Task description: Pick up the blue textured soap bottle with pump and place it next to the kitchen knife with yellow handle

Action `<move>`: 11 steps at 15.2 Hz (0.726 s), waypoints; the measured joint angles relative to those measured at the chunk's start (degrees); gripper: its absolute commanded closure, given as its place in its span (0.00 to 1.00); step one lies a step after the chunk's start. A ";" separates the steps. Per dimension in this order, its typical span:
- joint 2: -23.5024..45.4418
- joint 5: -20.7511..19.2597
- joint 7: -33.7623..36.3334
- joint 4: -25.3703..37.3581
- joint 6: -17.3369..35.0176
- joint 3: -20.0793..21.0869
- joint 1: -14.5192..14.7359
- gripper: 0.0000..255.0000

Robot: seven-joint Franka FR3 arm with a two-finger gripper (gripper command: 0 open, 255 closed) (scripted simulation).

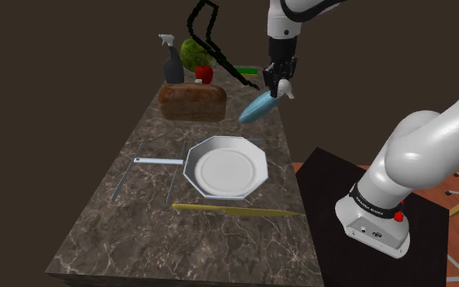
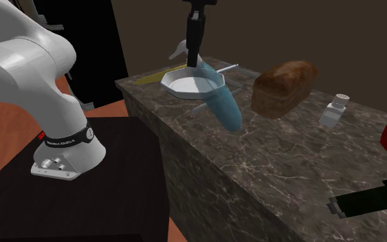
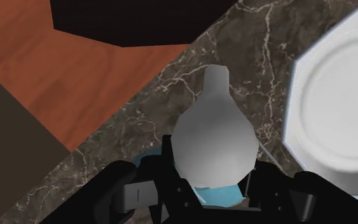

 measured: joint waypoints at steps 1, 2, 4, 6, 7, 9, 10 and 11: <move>0.13 0.66 1.42 0.11 -0.02 1.07 0.66 1.00; 0.19 1.21 2.68 0.21 -0.08 2.01 1.22 1.00; 0.70 2.46 5.55 1.16 -0.51 4.16 2.49 1.00; 1.75 3.54 8.32 1.83 -0.10 6.22 3.66 1.00; 2.44 4.05 9.75 2.47 -0.01 7.27 4.23 1.00; 3.60 4.90 12.49 3.74 -0.02 9.22 5.29 1.00; 4.64 5.21 13.83 4.97 -0.18 10.17 5.74 1.00; 5.28 5.59 15.22 5.81 -0.32 11.14 6.27 1.00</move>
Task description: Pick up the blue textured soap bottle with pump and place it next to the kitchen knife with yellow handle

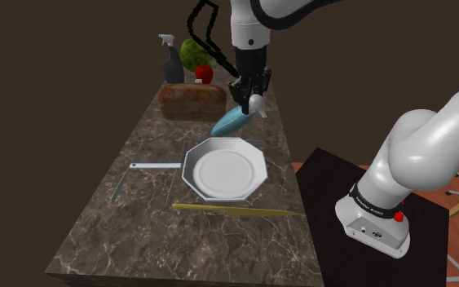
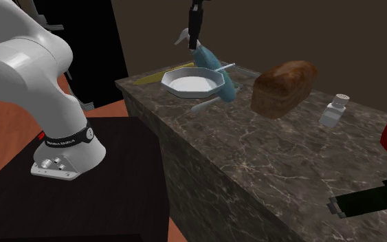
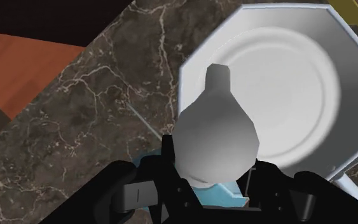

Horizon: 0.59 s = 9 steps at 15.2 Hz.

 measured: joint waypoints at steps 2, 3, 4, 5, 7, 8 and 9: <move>2.52 0.33 2.59 2.16 0.43 1.81 0.80 1.00; 3.17 0.61 3.94 2.84 0.46 2.71 1.30 1.00; 4.52 0.75 5.58 4.35 0.38 3.82 1.83 1.00; 5.63 0.76 6.84 5.77 0.09 4.62 2.20 1.00; 8.26 0.70 9.79 8.71 -0.12 6.51 3.11 1.00; 9.08 0.78 11.33 9.60 -0.16 7.46 3.67 1.00; 10.94 0.41 12.80 11.59 -0.26 8.33 4.04 1.00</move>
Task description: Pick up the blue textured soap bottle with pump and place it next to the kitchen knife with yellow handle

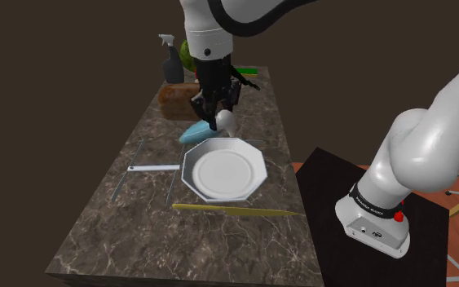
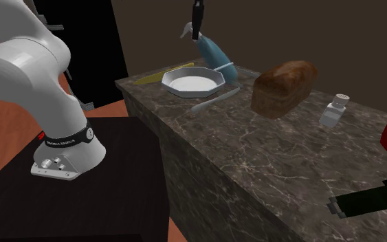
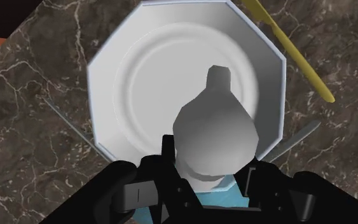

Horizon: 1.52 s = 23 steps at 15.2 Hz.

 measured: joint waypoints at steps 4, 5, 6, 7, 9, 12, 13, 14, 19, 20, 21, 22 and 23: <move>6.10 -1.43 5.99 6.39 -0.39 3.27 2.02 1.00; 7.79 -1.97 7.41 8.17 -0.56 3.95 2.53 1.00; 9.80 -2.67 9.19 10.31 -0.81 4.78 3.27 1.00; 11.84 -3.44 10.77 12.58 -1.19 5.45 3.95 1.00; 14.59 -4.51 13.88 16.05 -2.09 6.74 5.56 1.00; 21.31 -7.48 18.40 23.78 -3.81 8.08 8.43 1.00; 23.72 -8.58 20.05 27.09 -4.94 8.47 9.74 1.00; 25.71 -9.47 21.33 29.47 -5.52 8.73 10.88 1.00; 38.06 -14.74 27.11 46.87 -11.41 8.96 18.63 1.00; 41.40 -15.99 27.84 52.44 -13.71 8.70 20.75 1.00; 44.62 -17.13 28.40 57.63 -15.67 8.34 22.83 1.00; 50.24 -18.89 29.00 67.42 -19.35 7.54 26.84 1.00; 52.68 -19.53 29.19 71.09 -20.67 7.17 28.42 1.00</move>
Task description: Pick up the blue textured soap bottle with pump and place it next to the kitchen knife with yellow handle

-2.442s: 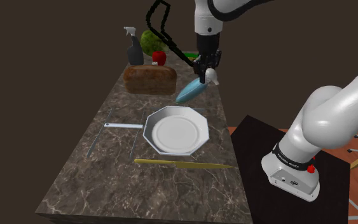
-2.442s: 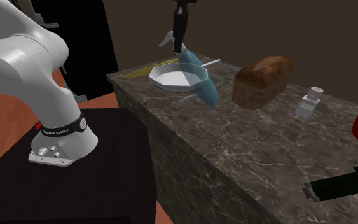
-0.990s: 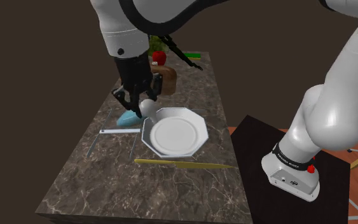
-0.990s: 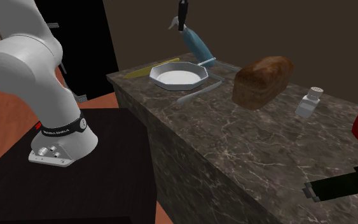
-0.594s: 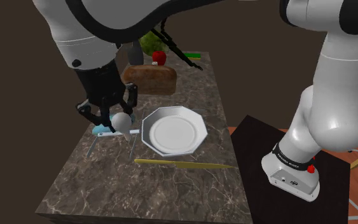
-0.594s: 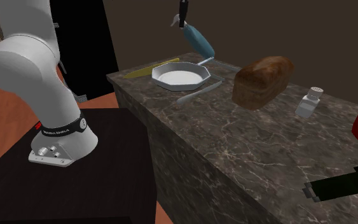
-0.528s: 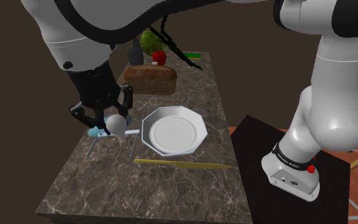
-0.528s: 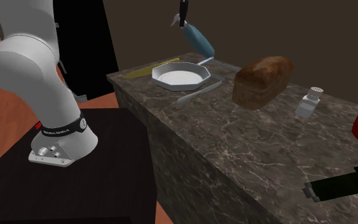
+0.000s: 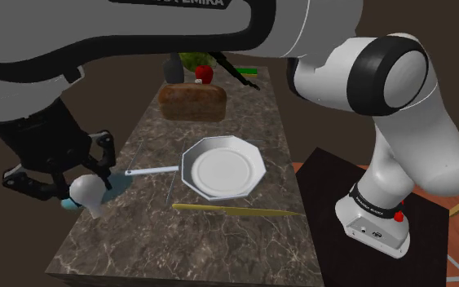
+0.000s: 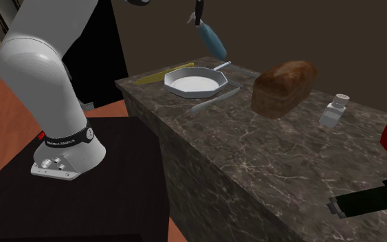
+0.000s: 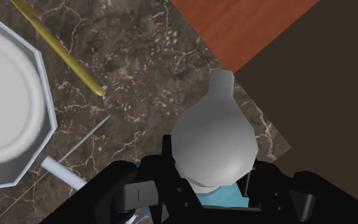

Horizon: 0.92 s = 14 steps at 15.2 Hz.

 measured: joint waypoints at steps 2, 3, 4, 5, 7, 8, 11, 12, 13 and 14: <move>0.70 -0.19 0.52 -0.02 0.63 -0.10 0.50 1.00; 1.00 -0.25 0.65 -0.08 1.09 -0.11 0.68 1.00; 0.84 -0.19 0.74 -1.12 1.99 -0.04 0.49 1.00; 0.39 -0.08 0.84 -2.80 3.13 0.04 0.05 1.00; -0.01 0.00 0.96 -5.26 5.01 0.09 -0.57 1.00; -0.13 0.02 0.96 -6.26 5.81 0.09 -0.87 1.00; -0.92 0.30 1.18 -10.12 8.88 0.36 -1.63 1.00; -1.50 0.43 1.24 -11.99 10.07 0.43 -2.17 1.00; -1.35 0.36 1.34 -12.34 10.52 0.38 -2.16 1.00; -2.08 0.52 1.41 -14.48 11.83 0.48 -2.74 1.00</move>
